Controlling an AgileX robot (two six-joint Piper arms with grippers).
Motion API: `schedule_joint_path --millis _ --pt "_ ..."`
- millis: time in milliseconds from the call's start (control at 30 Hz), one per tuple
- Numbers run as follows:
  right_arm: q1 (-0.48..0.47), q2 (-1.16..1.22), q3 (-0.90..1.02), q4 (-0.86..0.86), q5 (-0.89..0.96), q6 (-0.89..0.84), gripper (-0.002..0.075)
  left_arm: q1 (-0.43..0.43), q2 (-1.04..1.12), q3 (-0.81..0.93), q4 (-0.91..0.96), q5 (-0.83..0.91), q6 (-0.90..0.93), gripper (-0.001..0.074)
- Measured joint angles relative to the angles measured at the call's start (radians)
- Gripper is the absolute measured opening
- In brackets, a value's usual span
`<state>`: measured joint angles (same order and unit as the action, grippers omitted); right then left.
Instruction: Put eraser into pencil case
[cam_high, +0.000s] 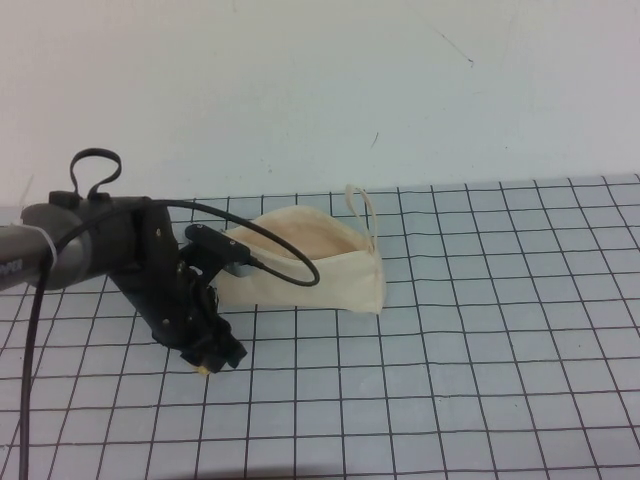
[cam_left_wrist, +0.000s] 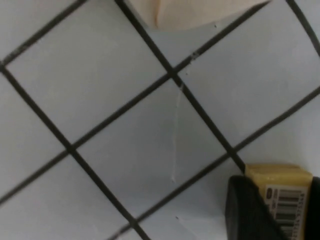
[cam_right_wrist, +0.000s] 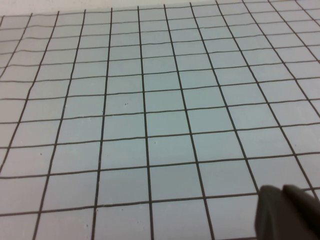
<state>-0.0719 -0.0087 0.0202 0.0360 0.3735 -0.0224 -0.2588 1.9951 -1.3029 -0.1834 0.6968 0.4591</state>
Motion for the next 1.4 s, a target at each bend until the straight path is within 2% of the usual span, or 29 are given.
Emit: schedule_joint_path --millis 133,367,500,700,767,867,933,967,1033,1067,1133,1167,1267,1400 --pt "0.0 0.0 0.0 0.0 0.0 0.0 -0.0001 -0.002 0.001 -0.069 0.004 0.139 -0.038 0.019" --pt "0.0 0.0 0.0 0.0 0.0 0.002 -0.0001 -0.002 -0.065 -0.324 -0.05 0.364 -0.045 0.019" --pt "0.0 0.0 0.0 0.0 0.0 0.002 -0.0001 -0.002 -0.083 -0.458 -0.16 0.32 -0.035 0.019" --pt "0.0 0.0 0.0 0.0 0.0 0.003 -0.0001 -0.002 -0.067 -0.475 -0.245 0.177 0.032 0.0201" --pt "0.0 0.0 0.0 0.0 0.0 0.003 -0.0001 -0.002 -0.051 -0.475 -0.247 0.169 0.044 0.0287" --pt "0.0 0.0 0.0 0.0 0.0 0.003 -0.0001 -0.002 -0.032 -0.475 -0.247 0.167 0.052 0.0496" --pt "0.0 0.0 0.0 0.0 0.0 0.003 -0.0001 -0.002 -0.029 -0.475 -0.247 0.167 0.063 0.0561" --pt "0.0 0.0 0.0 0.0 0.0 0.003 -0.0001 -0.002 -0.029 -0.483 -0.242 0.174 0.063 0.0563" --pt "0.0 0.0 0.0 0.0 0.0 0.003 -0.0001 -0.002 -0.029 -0.511 -0.214 0.206 0.041 0.0501" --pt "0.0 0.0 0.0 0.0 0.0 0.003 -0.0001 -0.004 -0.029 -0.545 -0.177 0.239 0.014 0.0429" --pt "0.0 0.0 0.0 0.0 0.0 0.003 -0.0001 -0.004 -0.029 -0.609 -0.104 0.292 -0.05 0.0228" --pt "0.0 0.0 0.0 0.0 0.0 0.003 -0.0001 -0.004 -0.029 -0.649 -0.059 0.323 -0.076 0.0151" --pt "0.0 0.0 0.0 0.0 0.0 0.003 -0.0001 -0.004 -0.04 -0.757 0.071 0.381 -0.155 0.0046" --pt "0.0 0.0 0.0 0.0 0.0 0.003 -0.0001 -0.004 -0.125 -0.819 0.155 0.396 -0.215 0.0009"
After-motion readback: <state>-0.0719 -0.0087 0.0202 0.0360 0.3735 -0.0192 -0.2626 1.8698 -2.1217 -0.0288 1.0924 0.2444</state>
